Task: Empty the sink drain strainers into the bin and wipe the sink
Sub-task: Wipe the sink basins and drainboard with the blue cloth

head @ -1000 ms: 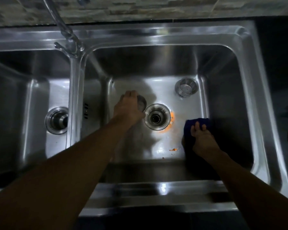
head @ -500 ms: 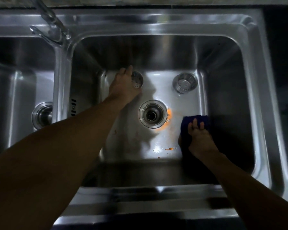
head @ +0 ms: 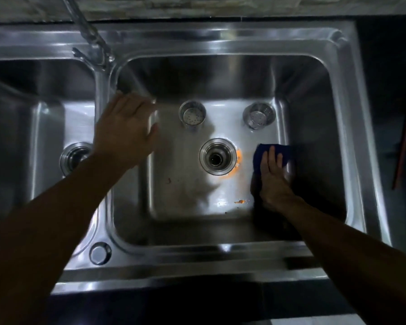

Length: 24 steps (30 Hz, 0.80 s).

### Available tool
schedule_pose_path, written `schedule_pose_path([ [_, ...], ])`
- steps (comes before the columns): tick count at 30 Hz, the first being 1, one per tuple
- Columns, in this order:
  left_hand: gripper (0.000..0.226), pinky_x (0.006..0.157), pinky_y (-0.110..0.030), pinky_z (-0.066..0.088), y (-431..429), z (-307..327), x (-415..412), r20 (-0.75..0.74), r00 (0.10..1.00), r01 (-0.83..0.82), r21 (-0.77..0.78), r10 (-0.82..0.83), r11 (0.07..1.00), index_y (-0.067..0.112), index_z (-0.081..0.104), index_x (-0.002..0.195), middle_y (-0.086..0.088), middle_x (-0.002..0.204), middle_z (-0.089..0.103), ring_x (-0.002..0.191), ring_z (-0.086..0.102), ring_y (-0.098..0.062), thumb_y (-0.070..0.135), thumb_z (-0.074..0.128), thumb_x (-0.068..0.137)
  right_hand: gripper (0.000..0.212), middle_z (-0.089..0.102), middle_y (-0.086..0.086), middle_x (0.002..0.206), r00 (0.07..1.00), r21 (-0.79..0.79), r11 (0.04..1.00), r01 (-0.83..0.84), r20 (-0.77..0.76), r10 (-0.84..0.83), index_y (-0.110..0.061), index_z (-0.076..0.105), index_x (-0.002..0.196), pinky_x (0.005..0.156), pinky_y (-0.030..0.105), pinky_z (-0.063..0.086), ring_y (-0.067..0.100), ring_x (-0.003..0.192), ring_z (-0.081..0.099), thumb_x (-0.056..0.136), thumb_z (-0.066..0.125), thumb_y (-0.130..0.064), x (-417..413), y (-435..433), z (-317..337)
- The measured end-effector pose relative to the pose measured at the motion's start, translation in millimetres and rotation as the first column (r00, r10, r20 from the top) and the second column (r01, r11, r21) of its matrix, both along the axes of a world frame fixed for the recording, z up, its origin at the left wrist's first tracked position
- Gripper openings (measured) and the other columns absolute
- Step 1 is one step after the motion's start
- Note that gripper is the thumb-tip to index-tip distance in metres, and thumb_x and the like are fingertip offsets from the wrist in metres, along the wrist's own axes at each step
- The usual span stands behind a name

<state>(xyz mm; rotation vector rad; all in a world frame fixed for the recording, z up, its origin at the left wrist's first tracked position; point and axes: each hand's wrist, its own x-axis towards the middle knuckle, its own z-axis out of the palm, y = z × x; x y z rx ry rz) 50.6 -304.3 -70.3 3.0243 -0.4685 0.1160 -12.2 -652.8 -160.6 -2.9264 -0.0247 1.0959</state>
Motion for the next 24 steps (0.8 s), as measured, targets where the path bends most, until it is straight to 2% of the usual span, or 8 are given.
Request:
schedule_pose_path([
  [2,0.046,0.120,-0.051,0.030,25,0,-14,-0.030,0.999,0.041,-0.004,-0.041,0.999,0.001,0.059,0.135,-0.020,0.142,0.057,0.139,0.047,-0.038,0.029,0.040,0.104,0.086,-0.019,0.026,0.161,0.996,0.103,0.993,0.061,0.066,-0.068,0.007,-0.007,0.154,0.124,0.046,-0.003,0.044,0.151,-0.014,0.091,0.051,-0.005,4,11,0],
  [4,0.050,0.121,-0.056,0.028,36,-5,-27,-0.073,0.996,0.036,-0.121,-0.045,0.992,-0.004,0.052,0.141,-0.024,0.149,0.049,0.145,0.040,-0.041,0.026,0.042,0.103,0.085,-0.017,0.025,0.162,0.993,0.199,0.978,0.059,0.092,-0.078,0.007,-0.004,0.154,0.124,0.045,-0.003,0.042,0.151,-0.013,0.091,0.050,-0.003,8,26,-4],
  [6,0.052,0.124,-0.057,0.024,36,-11,-37,-0.070,0.997,0.015,-0.206,-0.030,0.978,-0.005,0.046,0.146,-0.025,0.154,0.044,0.149,0.033,-0.041,0.024,0.042,0.102,0.081,-0.013,0.022,0.163,0.994,0.266,0.964,-0.029,0.109,0.000,0.005,-0.002,0.155,0.125,0.043,-0.002,0.041,0.152,-0.012,0.093,0.049,-0.006,13,38,-12],
  [12,0.050,0.123,-0.056,0.024,33,-20,-35,-0.024,0.997,-0.076,-0.331,0.072,0.941,0.003,0.044,0.150,-0.017,0.160,0.039,0.152,0.032,-0.032,0.028,0.029,0.110,0.073,-0.012,0.014,0.166,0.945,0.146,0.934,-0.326,0.059,0.321,-0.007,-0.004,0.158,0.126,0.041,0.003,0.035,0.154,-0.008,0.100,0.040,-0.014,3,33,-31],
  [15,0.049,0.125,-0.053,0.022,33,-21,-35,-0.020,0.996,-0.084,-0.340,0.082,0.937,0.003,0.042,0.151,-0.017,0.160,0.038,0.152,0.032,-0.032,0.025,0.029,0.109,0.075,-0.010,0.009,0.166,0.913,0.200,0.896,-0.396,-0.019,0.408,-0.010,-0.002,0.158,0.126,0.039,0.007,0.033,0.154,-0.008,0.098,0.044,-0.006,-12,32,-30],
  [19,0.049,0.128,-0.048,0.018,30,-18,-35,-0.049,0.992,-0.126,-0.337,0.117,0.933,0.001,0.044,0.150,-0.016,0.160,0.039,0.152,0.032,-0.030,0.022,0.029,0.108,0.081,0.005,0.016,0.165,0.840,0.326,0.785,-0.526,0.057,0.539,-0.002,0.015,0.156,0.126,0.048,0.004,0.040,0.153,-0.001,0.086,0.055,-0.009,-12,50,-31],
  [21,0.049,0.128,-0.046,0.017,30,-15,-35,-0.076,0.987,-0.157,-0.369,0.139,0.916,0.002,0.045,0.149,-0.015,0.159,0.041,0.152,0.032,-0.027,0.023,0.029,0.108,0.080,0.012,0.017,0.165,0.793,0.296,0.742,-0.602,0.115,0.598,-0.001,0.022,0.156,0.124,0.053,0.010,0.039,0.153,0.007,0.089,0.057,-0.027,-12,72,-37],
  [24,0.048,0.129,-0.043,0.017,29,-14,-36,-0.090,0.984,-0.175,-0.394,0.151,0.902,0.002,0.047,0.148,-0.016,0.156,0.045,0.152,0.033,-0.026,0.022,0.030,0.108,0.083,0.013,0.011,0.166,0.814,0.248,0.775,-0.581,0.204,0.544,-0.007,0.021,0.158,0.123,0.053,0.012,0.033,0.154,0.009,0.096,0.037,-0.060,-15,133,-49],
])
